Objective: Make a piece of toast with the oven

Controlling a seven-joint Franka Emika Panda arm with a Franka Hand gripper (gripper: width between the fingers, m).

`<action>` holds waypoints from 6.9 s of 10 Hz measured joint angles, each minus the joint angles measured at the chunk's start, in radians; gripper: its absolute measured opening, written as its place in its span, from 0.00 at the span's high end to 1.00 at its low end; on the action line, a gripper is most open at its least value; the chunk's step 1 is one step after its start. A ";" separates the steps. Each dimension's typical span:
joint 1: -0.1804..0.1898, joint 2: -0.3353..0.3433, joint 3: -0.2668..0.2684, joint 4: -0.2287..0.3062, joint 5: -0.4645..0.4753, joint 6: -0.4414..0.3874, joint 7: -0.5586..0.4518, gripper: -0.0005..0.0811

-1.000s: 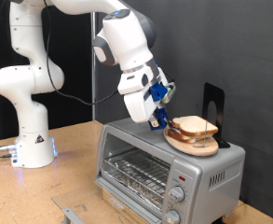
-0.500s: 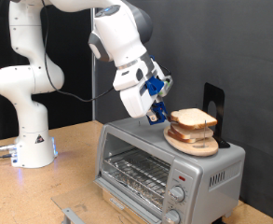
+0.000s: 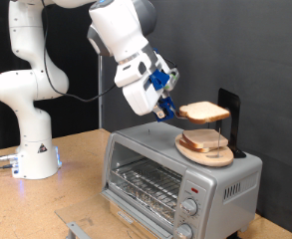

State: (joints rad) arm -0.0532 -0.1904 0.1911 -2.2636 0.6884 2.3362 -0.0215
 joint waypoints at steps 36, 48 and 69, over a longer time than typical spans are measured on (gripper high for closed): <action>-0.118 -0.011 -0.289 -0.364 -0.057 0.065 -0.411 0.42; -0.080 0.096 -0.117 -0.286 -0.253 0.155 -0.411 0.42; -0.054 0.080 -0.034 -0.304 -0.411 0.197 -0.259 0.42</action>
State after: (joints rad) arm -0.1076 -0.1105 0.1566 -2.5679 0.2773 2.5335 -0.2801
